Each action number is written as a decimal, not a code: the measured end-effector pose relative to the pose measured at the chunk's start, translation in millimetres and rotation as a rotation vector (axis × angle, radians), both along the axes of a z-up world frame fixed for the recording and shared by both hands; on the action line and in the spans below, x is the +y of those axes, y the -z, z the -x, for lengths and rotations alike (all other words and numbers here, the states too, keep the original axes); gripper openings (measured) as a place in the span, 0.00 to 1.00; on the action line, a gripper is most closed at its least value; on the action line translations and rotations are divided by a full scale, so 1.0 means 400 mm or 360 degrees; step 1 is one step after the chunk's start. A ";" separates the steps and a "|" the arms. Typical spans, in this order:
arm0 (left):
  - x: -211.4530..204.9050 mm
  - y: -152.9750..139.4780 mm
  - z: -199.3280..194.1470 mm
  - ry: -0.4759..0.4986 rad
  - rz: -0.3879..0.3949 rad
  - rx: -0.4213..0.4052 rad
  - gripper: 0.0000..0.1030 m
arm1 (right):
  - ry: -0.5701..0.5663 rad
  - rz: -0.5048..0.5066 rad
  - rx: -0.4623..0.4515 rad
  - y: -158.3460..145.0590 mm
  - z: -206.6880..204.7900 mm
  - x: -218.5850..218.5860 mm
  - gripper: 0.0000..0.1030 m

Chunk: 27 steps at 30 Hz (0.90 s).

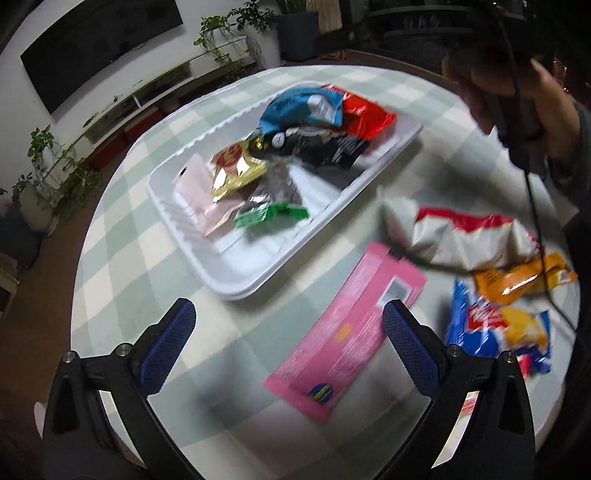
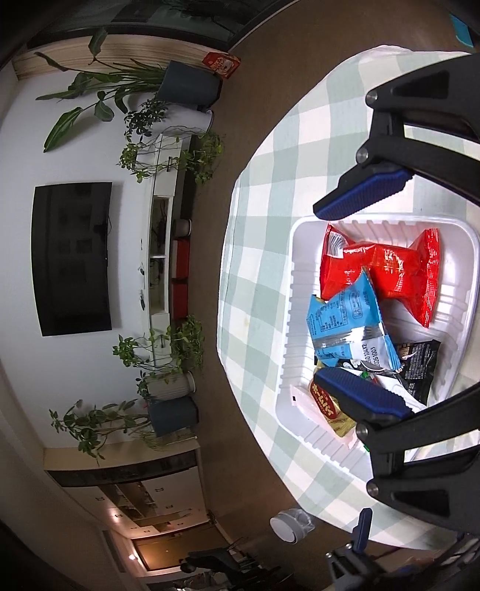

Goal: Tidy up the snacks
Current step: 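Move both open grippers back over the remaining snacks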

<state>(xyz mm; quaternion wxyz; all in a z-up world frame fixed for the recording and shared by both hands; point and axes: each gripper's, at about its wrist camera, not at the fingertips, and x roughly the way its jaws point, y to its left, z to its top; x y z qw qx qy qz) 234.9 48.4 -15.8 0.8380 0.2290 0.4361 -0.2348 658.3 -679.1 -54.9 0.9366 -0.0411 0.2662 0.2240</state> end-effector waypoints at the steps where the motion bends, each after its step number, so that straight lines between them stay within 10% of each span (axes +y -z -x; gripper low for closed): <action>1: 0.006 0.007 0.007 0.0002 0.0003 0.0000 1.00 | -0.0001 -0.0007 0.0001 -0.001 0.000 -0.002 0.82; 27: -0.028 0.082 -0.005 0.0094 -0.0139 0.0170 1.00 | -0.0057 0.0012 0.0021 0.005 0.010 0.015 0.82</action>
